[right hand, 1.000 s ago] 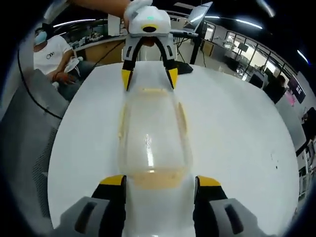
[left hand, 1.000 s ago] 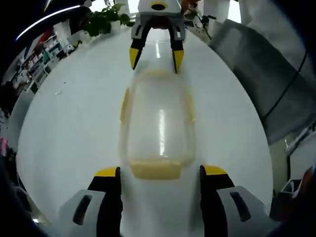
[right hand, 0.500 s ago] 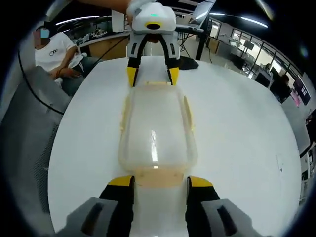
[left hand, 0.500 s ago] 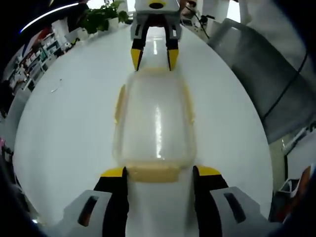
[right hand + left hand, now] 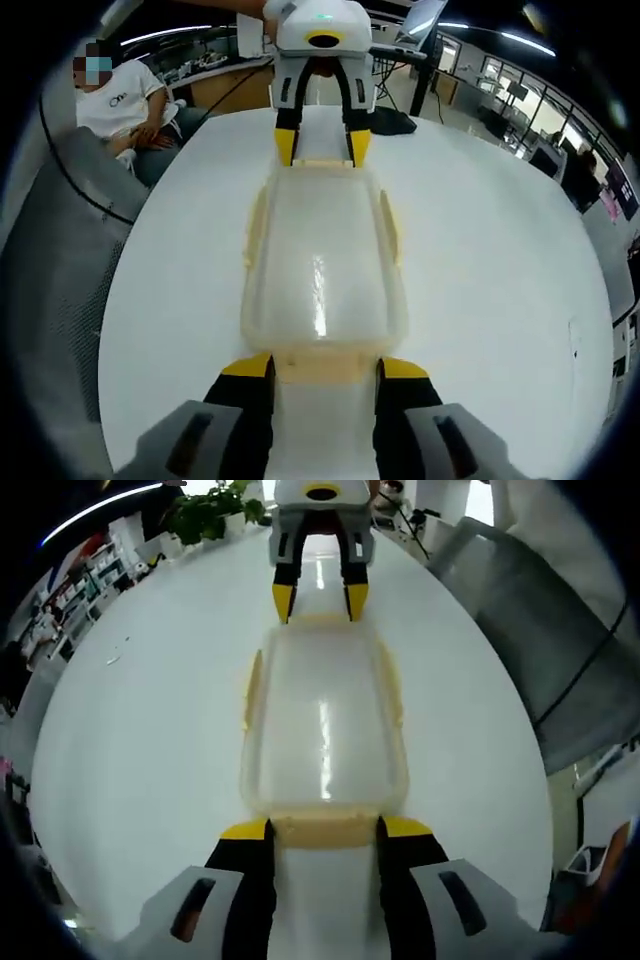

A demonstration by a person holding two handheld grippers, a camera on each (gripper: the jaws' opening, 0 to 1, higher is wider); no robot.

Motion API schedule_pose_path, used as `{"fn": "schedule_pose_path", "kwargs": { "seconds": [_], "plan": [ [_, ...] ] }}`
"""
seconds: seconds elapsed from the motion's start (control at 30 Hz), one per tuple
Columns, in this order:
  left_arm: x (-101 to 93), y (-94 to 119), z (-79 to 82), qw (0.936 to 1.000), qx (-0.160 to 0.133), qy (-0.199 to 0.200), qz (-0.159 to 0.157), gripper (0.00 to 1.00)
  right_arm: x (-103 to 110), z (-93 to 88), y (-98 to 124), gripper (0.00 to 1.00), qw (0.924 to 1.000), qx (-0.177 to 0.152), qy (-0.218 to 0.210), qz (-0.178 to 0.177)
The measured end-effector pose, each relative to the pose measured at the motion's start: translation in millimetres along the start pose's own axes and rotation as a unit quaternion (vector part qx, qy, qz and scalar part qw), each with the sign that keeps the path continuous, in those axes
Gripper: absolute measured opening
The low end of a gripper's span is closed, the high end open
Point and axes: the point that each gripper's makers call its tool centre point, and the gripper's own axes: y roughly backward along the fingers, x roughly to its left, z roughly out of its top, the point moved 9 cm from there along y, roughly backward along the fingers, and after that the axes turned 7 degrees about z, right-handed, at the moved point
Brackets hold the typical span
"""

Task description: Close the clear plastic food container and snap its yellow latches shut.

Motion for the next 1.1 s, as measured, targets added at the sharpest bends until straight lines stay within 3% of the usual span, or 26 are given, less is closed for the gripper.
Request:
{"fn": "schedule_pose_path", "kwargs": {
  "seconds": [0.17, 0.67, 1.1],
  "plan": [
    [-0.3, 0, -0.5, 1.0, 0.005, 0.001, -0.001, 0.38, -1, 2.8, -1, 0.37, 0.9999, 0.016, -0.003, 0.004],
    [-10.2, 5, 2.1, 0.9999, 0.007, 0.012, -0.003, 0.36, 2, 2.3, 0, 0.35, 0.9997, 0.014, 0.014, 0.01],
    [-10.1, 37, 28.7, 0.9998, 0.006, 0.02, 0.002, 0.36, 6, 10.0, 48, 0.36, 0.9992, -0.019, 0.029, 0.019]
  ]
}}
